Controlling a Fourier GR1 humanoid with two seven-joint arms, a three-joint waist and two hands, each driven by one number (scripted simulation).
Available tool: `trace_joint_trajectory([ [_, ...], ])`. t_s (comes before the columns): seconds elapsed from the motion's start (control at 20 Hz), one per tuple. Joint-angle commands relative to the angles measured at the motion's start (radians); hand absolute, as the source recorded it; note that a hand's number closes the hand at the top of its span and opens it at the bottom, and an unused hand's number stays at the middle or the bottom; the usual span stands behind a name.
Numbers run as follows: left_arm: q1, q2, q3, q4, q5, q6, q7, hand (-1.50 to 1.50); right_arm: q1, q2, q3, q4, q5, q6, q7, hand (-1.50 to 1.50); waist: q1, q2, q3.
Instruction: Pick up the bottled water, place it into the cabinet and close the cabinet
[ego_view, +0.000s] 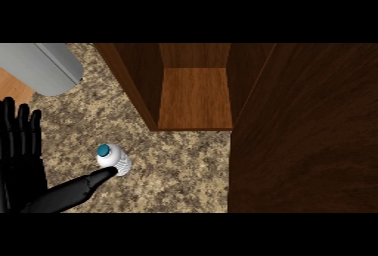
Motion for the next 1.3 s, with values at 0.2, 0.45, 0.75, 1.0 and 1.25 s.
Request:
trace_joint_trajectory([
  [0.2, 0.092, -0.006, -0.287, -0.14, -0.244, 0.241, 0.213, -1.5, 0.124, 0.02, 0.08, -0.189, -0.008, -0.026, 0.151, -1.5, 0.006, 0.002, 0.001],
  [0.45, 0.124, -0.007, -0.388, -0.083, -0.344, 0.357, 0.236, -1.5, 0.324, 0.022, 0.129, -0.267, -0.001, 0.046, 0.059, -1.5, -0.001, 0.001, 0.001],
  [0.75, 0.156, -0.007, -0.399, 0.019, -0.316, 0.417, 0.168, -1.5, 0.418, 0.03, 0.178, -0.343, 0.003, 0.052, 0.05, -1.5, -0.003, 0.001, -0.001],
  [1.0, 0.218, -0.003, -0.361, 0.023, -0.25, 0.43, 0.07, -1.5, 0.53, 0.013, 0.154, -0.358, -0.013, 0.102, -0.025, -1.5, -0.002, 0.0, -0.001],
  [1.25, 0.168, -0.002, -0.258, 0.147, -0.154, 0.452, 0.003, -1.5, 0.494, 0.041, 0.178, -0.28, 0.042, 0.092, -0.082, -1.5, 0.0, 0.002, -0.001],
])
